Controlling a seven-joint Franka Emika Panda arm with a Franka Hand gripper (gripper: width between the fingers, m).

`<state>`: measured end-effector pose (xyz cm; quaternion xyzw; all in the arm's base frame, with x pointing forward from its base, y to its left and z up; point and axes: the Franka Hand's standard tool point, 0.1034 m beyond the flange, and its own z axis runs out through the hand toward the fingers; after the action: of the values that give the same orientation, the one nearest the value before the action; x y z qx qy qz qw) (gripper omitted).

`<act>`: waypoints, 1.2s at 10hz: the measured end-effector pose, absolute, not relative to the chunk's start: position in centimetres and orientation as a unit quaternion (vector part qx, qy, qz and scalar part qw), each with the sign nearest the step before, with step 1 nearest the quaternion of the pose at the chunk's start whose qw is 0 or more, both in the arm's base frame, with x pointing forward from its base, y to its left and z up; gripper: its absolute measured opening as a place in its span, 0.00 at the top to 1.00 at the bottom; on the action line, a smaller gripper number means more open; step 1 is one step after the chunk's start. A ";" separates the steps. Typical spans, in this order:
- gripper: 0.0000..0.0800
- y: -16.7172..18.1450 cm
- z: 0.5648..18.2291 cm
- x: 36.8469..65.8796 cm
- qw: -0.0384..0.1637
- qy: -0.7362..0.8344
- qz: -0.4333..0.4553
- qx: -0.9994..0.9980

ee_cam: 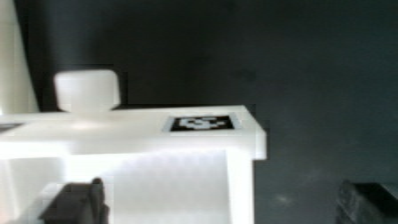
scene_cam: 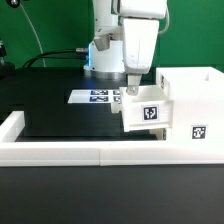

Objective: Assemble drawer

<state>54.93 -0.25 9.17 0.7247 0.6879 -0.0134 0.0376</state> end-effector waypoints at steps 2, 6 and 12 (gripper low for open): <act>0.19 -3.0 10.5 55.3 0.044 0.699 -0.007 0.714; 0.19 -7.1 9.9 55.0 0.011 0.714 0.018 0.699; 0.19 -7.5 6.1 54.0 -0.073 0.696 0.056 0.712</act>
Offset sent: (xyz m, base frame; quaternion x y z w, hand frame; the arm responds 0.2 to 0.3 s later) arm 0.0060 -0.0253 0.0026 0.0109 -0.0098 -0.0572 0.9983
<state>53.96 -7.46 6.14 0.7117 0.6964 0.0564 -0.0729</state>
